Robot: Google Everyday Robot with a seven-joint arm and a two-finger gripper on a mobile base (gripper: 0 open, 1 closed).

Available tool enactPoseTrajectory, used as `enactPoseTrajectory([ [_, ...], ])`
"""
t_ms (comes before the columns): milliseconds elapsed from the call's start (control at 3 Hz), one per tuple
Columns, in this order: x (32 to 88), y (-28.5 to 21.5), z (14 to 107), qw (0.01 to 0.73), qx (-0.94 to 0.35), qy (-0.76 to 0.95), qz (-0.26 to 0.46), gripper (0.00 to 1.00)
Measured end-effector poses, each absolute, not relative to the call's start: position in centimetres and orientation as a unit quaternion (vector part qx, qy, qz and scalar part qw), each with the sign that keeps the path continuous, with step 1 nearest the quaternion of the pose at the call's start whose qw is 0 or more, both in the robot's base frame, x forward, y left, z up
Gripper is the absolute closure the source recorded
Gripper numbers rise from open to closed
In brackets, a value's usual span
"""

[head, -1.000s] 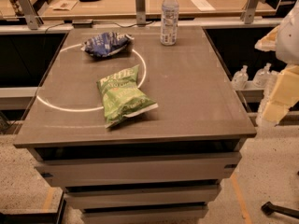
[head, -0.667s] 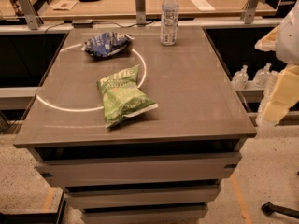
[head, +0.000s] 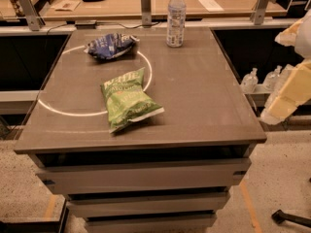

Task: Move blue plastic bottle near green rice chip bag

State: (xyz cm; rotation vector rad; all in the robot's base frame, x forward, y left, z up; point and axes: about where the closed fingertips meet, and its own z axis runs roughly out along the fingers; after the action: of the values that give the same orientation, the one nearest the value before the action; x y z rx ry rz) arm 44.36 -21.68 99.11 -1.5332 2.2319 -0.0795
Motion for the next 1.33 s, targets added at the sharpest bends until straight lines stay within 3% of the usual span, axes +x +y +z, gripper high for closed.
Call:
enactPoseTrajectory([
  [1333,47.0,-22.1,103.1,0.436,-0.380,0.816,0.010,0.00],
])
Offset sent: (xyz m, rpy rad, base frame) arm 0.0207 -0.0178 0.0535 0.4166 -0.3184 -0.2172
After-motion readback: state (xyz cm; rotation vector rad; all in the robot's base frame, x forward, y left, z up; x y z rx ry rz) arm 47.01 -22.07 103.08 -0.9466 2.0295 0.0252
